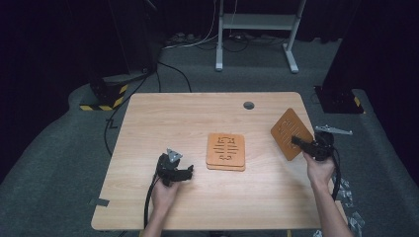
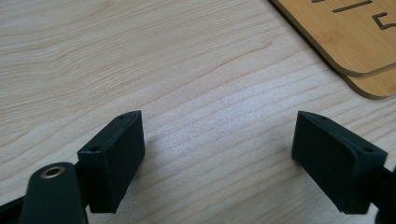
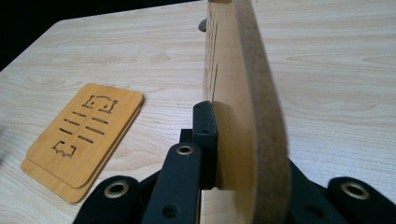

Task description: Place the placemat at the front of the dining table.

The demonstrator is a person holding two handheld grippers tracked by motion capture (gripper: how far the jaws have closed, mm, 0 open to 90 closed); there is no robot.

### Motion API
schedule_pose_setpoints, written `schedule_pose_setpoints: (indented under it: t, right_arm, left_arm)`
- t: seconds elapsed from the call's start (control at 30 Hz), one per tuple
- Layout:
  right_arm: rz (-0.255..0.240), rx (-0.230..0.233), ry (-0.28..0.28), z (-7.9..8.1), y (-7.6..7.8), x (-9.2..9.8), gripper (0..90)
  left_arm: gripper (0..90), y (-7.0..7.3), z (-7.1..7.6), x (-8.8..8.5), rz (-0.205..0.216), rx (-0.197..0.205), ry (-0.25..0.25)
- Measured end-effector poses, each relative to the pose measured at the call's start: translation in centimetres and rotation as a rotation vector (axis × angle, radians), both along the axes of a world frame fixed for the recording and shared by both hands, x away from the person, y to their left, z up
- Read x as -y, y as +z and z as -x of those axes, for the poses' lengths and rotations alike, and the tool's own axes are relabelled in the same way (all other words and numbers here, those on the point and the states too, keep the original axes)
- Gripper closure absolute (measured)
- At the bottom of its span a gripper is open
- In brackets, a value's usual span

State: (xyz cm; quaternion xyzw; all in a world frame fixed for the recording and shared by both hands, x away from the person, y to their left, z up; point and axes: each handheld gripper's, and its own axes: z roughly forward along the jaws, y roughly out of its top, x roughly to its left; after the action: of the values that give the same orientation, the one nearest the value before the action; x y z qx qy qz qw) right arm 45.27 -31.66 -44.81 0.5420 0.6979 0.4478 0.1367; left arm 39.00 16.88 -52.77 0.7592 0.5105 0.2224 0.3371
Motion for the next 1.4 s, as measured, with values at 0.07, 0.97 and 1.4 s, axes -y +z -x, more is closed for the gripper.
schedule_pose_setpoints:
  t: [0.07,0.97,1.4]
  right_arm:
    - [0.0,-0.006,0.0,-0.2,-0.1,0.0,86.1]
    - [-0.035,-0.049,-0.023,-1.8,-2.1,-0.5,86.0]
    - [-0.02,-0.064,-0.055,-2.2,-3.1,0.0,76.2]
  left_arm:
    - [17.2,0.0,0.0,0.0,0.0,0.0,-0.001]
    - [17.3,0.0,0.0,0.0,0.0,0.0,0.0]
    - [17.2,0.0,0.0,0.0,0.0,0.0,0.001]
